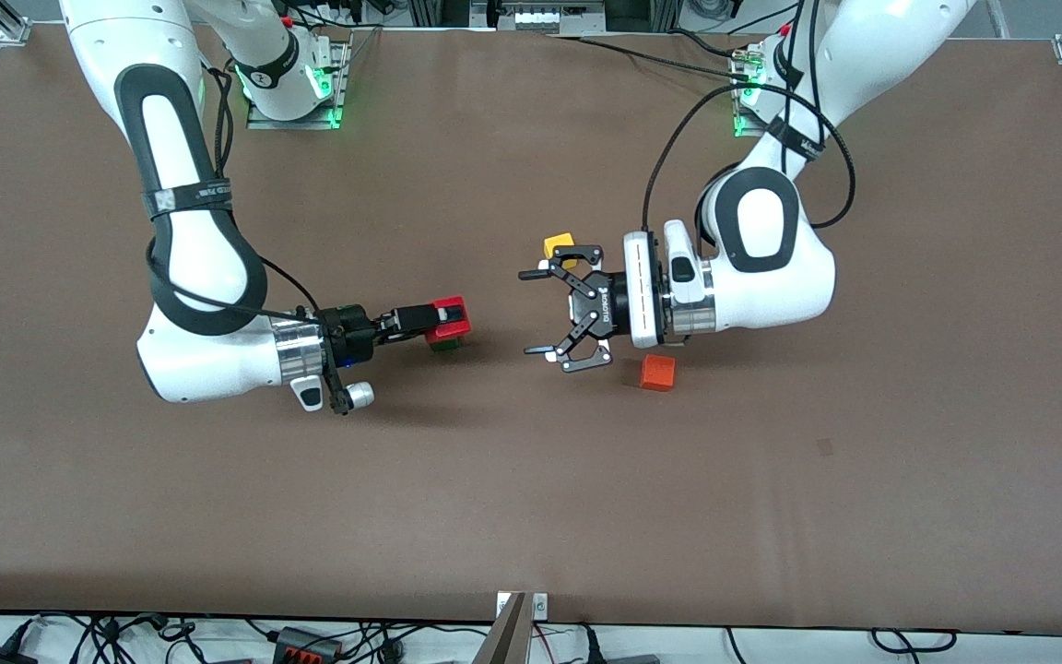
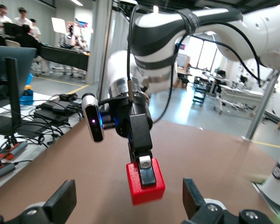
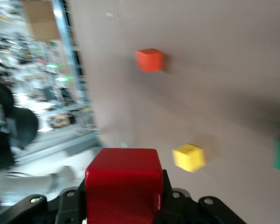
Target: Pass red block to right arm, stack on blue
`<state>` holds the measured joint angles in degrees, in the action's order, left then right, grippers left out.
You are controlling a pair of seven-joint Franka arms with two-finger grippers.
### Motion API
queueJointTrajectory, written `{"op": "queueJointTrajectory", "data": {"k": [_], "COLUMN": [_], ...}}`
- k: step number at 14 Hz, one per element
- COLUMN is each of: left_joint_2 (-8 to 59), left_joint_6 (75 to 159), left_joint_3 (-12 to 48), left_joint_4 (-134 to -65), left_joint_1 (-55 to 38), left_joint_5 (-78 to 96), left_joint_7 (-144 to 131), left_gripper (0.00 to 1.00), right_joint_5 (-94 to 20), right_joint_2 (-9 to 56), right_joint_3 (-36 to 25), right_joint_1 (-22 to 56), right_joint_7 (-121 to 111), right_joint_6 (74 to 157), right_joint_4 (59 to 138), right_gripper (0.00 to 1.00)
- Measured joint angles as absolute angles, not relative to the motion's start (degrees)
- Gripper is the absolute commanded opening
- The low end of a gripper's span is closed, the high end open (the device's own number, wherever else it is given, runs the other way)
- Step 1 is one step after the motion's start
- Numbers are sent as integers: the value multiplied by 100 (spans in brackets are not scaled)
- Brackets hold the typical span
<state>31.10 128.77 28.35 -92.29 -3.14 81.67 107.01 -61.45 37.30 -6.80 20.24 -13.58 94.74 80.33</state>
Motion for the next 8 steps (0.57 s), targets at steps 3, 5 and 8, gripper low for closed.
{"op": "queueJointTrajectory", "data": {"k": [3,5,8], "left_joint_2": [3150,3150,3153], "left_joint_6": [12280,11822,11410], "left_joint_3": [2819,2813,2783], "left_joint_4": [-9229,-9224,-9220], "left_joint_1": [71,383,652], "left_joint_5": [7407,6837,5833], "left_joint_7": [10405,9962,9198], "left_gripper": [100,100,100], "right_joint_5": [-4406,-3269,-1948], "right_joint_2": [3619,3573,3368], "right_joint_3": [-831,-935,-1100], "right_joint_1": [2022,2023,2033], "right_joint_7": [-1340,-1337,-1244], "right_joint_6": [9476,9473,9432], "right_joint_4": [8018,8024,8205], "right_gripper": [0,0,0]}}
